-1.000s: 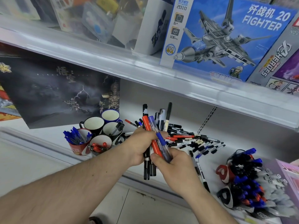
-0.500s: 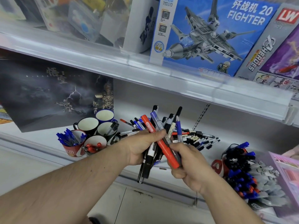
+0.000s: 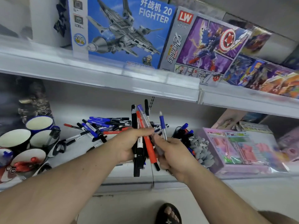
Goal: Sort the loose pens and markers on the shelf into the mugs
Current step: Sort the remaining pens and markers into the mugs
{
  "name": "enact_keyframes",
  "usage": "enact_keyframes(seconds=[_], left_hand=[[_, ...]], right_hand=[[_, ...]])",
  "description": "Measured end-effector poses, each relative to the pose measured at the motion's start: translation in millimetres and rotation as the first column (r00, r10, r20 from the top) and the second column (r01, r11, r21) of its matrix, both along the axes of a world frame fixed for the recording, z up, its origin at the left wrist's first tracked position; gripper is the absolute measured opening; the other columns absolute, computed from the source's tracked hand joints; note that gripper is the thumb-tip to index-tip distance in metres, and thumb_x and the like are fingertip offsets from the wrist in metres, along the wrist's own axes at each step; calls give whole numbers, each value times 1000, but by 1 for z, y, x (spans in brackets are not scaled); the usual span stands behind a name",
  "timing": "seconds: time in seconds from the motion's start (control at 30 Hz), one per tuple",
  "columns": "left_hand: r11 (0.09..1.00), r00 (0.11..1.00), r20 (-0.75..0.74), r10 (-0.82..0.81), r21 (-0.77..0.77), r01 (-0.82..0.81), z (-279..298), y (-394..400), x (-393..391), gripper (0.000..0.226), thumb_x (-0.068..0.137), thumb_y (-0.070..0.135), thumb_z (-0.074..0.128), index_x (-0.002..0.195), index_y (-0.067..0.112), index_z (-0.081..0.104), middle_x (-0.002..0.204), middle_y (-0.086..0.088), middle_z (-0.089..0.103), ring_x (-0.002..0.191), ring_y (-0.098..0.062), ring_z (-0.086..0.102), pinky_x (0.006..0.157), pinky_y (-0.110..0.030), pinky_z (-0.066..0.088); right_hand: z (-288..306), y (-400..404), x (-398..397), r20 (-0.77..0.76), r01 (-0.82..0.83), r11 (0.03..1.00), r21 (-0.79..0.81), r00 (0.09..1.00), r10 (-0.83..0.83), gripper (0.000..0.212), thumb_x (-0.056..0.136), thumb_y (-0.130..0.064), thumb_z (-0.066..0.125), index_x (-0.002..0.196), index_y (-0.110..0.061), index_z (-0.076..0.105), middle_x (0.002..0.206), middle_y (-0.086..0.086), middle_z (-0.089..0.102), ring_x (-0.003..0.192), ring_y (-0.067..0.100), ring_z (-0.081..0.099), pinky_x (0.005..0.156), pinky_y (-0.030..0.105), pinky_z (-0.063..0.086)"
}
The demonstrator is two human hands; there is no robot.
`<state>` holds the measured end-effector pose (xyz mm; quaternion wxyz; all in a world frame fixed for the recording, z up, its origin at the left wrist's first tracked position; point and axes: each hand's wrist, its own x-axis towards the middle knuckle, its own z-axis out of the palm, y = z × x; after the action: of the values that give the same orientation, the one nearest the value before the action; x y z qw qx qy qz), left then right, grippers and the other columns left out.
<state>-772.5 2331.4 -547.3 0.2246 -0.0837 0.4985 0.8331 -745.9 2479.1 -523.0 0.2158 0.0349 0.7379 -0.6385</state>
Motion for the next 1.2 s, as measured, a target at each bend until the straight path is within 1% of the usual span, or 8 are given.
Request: enact_keyframes(seconds=[0.2, 0.43, 0.57, 0.7, 0.83, 0.93, 1.07, 1.2], left_hand=[[997, 995, -69, -68, -47, 65, -1, 29, -4, 22, 63, 15, 75, 81, 4, 72, 79, -19, 70, 66, -33, 67, 78, -46, 55], [993, 997, -69, -41, -111, 34, -1, 49, -6, 4, 84, 5, 67, 87, 5, 70, 76, -15, 71, 62, -28, 68, 56, -31, 55], [981, 999, -32, 20, -191, -26, -6, 52, -8, 7, 84, 9, 69, 78, 8, 67, 62, -4, 68, 50, -16, 65, 52, -25, 51], [963, 990, 32, 137, -239, -125, -15, 48, -15, 13, 77, 11, 76, 85, 7, 68, 77, -14, 64, 74, -29, 63, 85, -48, 54], [955, 987, 39, 157, -259, -142, -23, 51, -21, 20, 74, 13, 78, 90, 6, 67, 84, -14, 63, 83, -32, 61, 90, -47, 52], [966, 995, 46, 89, -248, -74, -23, 62, -22, 12, 78, 13, 74, 86, 7, 67, 80, -13, 62, 66, -26, 60, 69, -37, 54], [976, 996, 53, 69, -212, -56, -20, 82, -24, 6, 85, 8, 68, 86, 4, 63, 55, -7, 64, 41, -16, 61, 39, -22, 47], [976, 997, 60, 49, -213, -35, -23, 99, -31, 9, 87, 11, 67, 86, 5, 61, 50, -4, 63, 40, -15, 61, 44, -24, 48]], right_hand=[[2, 34, 3, 185, 110, 975, -191, 980, -74, 36, 98, -38, 53, 74, -13, 59, 60, 5, 49, 45, 13, 23, 46, 25, 19], [-2, 57, 4, 265, 175, 945, -276, 959, -100, 29, 101, -29, 49, 87, -12, 67, 70, 6, 53, 48, 12, 31, 48, 23, 26], [-10, 69, 5, 54, 321, 943, -92, 947, -317, 23, 101, -16, 51, 86, -6, 64, 73, 8, 51, 51, 13, 32, 49, 26, 27], [-8, 96, -1, -126, 447, 894, 27, 889, -440, 14, 100, -13, 54, 93, -8, 65, 70, 4, 47, 51, 12, 32, 47, 24, 28], [1, 130, -13, -333, 532, 829, 174, 824, -459, 9, 93, -18, 66, 91, -10, 70, 71, 6, 59, 46, 7, 43, 44, 22, 36], [11, 151, -25, -461, 577, 755, 311, 787, -411, 24, 86, -19, 74, 80, 1, 63, 65, 10, 55, 43, 10, 38, 42, 22, 35], [25, 179, -45, -528, 599, 690, 407, 770, -358, 30, 82, -22, 79, 67, -9, 57, 50, 0, 46, 39, 11, 34, 45, 24, 32], [26, 201, -59, -567, 635, 658, 404, 739, -365, 25, 85, -21, 75, 68, -8, 63, 49, 3, 44, 32, 7, 31, 35, 18, 29]])
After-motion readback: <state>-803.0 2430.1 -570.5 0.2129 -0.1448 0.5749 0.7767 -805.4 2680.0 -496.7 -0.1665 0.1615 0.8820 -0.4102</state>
